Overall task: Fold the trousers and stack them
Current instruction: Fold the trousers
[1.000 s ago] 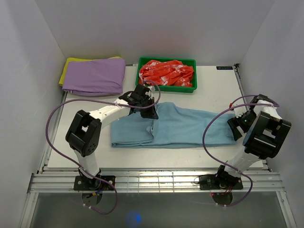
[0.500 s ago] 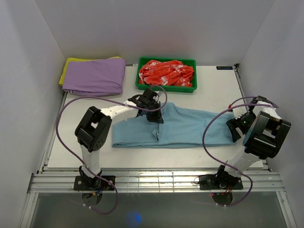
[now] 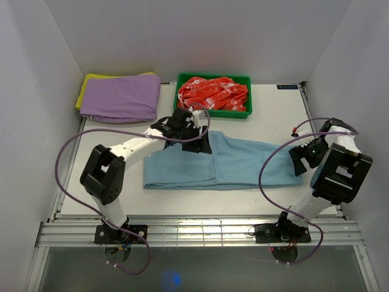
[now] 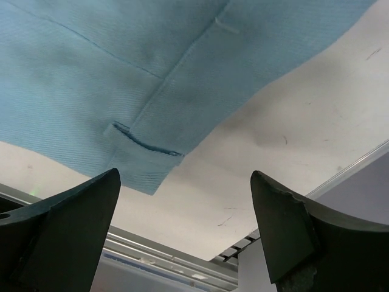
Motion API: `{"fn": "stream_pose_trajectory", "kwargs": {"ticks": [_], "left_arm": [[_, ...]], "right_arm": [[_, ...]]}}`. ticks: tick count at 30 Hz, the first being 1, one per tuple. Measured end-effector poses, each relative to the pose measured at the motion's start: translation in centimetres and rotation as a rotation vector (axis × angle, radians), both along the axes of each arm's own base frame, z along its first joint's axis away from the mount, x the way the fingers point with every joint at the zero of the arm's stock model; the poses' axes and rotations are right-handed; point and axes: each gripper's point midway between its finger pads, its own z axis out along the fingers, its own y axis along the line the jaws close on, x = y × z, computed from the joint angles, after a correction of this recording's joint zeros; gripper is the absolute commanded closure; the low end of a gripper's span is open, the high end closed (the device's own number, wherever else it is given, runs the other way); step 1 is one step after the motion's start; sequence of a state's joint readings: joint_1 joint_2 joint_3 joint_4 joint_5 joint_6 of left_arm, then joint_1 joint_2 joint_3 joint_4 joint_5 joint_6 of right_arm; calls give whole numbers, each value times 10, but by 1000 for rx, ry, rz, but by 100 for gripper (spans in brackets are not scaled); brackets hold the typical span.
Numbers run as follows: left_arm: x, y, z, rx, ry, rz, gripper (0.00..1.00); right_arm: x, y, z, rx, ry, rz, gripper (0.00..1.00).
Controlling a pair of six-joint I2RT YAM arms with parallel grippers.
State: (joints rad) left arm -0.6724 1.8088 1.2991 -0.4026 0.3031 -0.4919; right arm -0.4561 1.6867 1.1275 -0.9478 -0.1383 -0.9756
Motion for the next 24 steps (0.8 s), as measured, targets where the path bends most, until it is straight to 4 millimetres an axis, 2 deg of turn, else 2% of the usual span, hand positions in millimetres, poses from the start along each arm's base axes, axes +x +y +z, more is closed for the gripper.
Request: {"fn": "stream_pose_trajectory", "kwargs": {"ticks": [2,3,5,7,10,14,15,18,24], "left_arm": [[-2,21,28,-59,-40,-39,31],[-2,38,41,-92,-63,-59,32],[6,81,67,-163,-108,-56,32],[13,130,79,-197,-144,-7,32],[13,188,68,-198,-127,77,32],[-9,235,26,-209,9,155,35],[-15,244,16,-220,52,176,39],[-23,261,-6,-288,153,192,48],[-39,249,-28,-421,287,131,53]], "right_arm": [[11,8,12,23,-39,16,6],[18,16,20,38,-69,32,6],[31,40,39,74,-130,78,6],[41,70,57,122,-191,141,5],[44,123,77,207,-245,242,4],[37,184,86,327,-235,340,0],[34,197,87,355,-227,353,7],[30,236,93,440,-221,398,13],[23,311,97,622,-182,440,19]]}}
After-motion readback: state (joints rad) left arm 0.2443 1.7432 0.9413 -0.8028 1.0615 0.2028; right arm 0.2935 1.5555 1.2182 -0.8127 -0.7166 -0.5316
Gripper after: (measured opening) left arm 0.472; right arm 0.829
